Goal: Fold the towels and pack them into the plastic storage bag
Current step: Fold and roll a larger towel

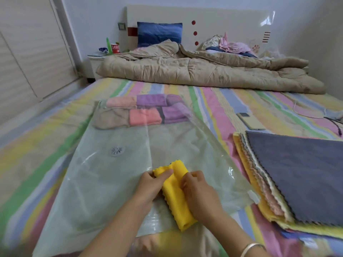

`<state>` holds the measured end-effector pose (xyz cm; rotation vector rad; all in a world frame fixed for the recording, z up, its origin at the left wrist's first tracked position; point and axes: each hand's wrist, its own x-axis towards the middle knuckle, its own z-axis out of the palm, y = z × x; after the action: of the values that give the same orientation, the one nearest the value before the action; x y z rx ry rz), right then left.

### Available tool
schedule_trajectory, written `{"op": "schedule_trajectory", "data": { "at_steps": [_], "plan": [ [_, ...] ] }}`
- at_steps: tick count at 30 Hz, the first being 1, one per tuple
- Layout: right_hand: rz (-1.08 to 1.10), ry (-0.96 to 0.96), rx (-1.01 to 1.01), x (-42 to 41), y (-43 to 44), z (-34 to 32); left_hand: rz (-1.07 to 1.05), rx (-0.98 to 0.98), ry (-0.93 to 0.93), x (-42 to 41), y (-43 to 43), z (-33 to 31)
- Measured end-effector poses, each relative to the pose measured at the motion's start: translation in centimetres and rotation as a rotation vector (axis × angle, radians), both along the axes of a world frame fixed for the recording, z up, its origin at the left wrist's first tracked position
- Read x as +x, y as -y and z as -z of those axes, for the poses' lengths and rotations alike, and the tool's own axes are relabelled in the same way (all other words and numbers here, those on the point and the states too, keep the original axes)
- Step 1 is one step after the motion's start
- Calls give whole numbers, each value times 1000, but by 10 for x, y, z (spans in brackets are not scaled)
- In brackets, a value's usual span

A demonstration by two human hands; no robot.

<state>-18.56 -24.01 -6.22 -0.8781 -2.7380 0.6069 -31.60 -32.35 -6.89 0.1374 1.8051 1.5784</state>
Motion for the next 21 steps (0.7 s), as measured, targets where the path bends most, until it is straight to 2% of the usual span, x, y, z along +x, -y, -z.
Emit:
{"op": "schedule_trajectory", "data": {
  "at_steps": [3,7,11,14,18,21],
  "plan": [
    [11,86,42,1,11,-5,32,13,5,2,8,2],
    [35,282,-13,1,37,-16,30,-73,-174,2,11,2],
    [17,356,134,-4,51,-20,94,-111,-292,1,16,-2],
    [-1,366,120,-4,46,-23,131,-269,-685,0,31,-6],
    [-28,347,131,2,40,-28,127,-232,-1142,1,68,-7],
    [-26,275,135,5,38,-30,335,-210,-1361,2,91,-6]
  ]
}}
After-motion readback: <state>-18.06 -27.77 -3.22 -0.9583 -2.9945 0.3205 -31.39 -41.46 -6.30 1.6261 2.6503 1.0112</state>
